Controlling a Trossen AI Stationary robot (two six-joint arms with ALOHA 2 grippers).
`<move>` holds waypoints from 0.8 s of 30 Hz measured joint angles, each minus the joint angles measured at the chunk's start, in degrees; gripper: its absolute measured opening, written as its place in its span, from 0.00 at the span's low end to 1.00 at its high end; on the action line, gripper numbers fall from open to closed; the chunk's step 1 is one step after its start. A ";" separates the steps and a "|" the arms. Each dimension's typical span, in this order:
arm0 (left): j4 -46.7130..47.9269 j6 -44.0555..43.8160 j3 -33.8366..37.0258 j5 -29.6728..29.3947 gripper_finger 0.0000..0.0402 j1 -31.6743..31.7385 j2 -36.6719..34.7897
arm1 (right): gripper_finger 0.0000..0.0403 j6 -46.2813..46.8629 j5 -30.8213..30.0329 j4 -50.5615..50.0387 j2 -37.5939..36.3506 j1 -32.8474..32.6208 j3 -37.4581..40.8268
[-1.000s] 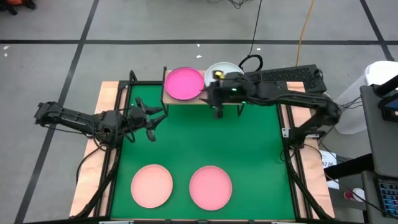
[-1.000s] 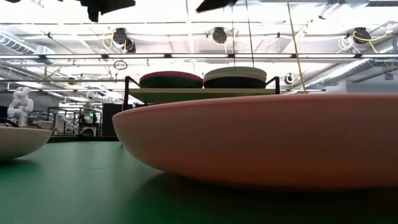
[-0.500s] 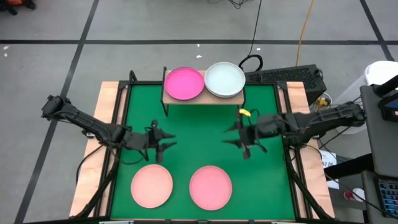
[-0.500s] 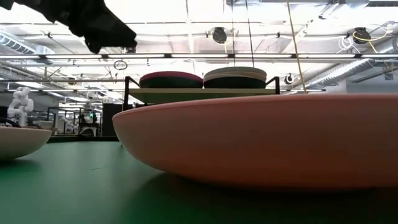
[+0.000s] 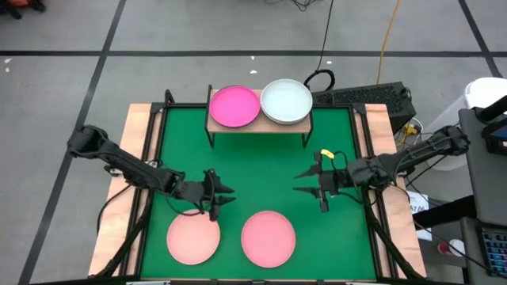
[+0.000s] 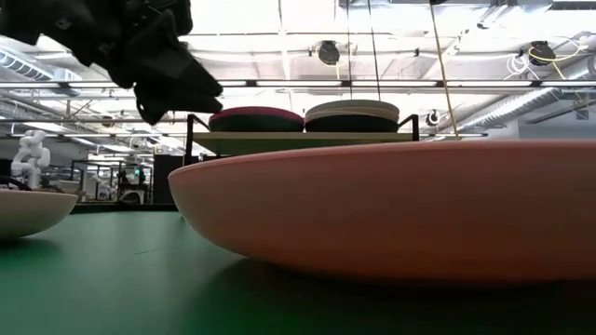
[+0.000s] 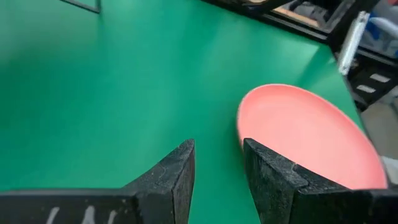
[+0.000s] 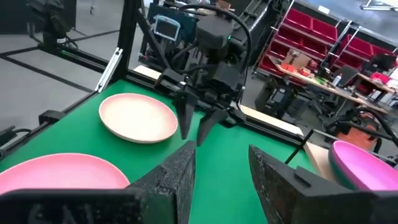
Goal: Place and stack plates onto a shelf
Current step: Stack the light pink plate on top the pink plate on the shelf
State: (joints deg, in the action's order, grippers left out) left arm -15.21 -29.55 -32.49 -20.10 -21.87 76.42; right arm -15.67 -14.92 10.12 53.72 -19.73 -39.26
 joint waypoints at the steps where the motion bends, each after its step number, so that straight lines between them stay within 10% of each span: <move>1: -1.70 -0.26 0.00 0.70 0.35 0.02 1.04 | 0.32 -0.05 -0.16 0.06 0.01 -0.35 0.14; 15: -9.54 -7.02 -6.68 11.69 0.35 -0.09 16.40 | 0.32 -2.03 -0.26 2.14 0.06 -1.18 0.22; 24: 8.61 -7.68 -15.28 15.06 0.35 0.00 20.71 | 0.32 -1.87 -0.26 2.08 0.06 -1.18 0.22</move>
State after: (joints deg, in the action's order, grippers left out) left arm -6.60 -37.23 -47.77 -5.04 -21.87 97.12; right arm -17.53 -15.18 12.20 53.78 -20.91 -39.05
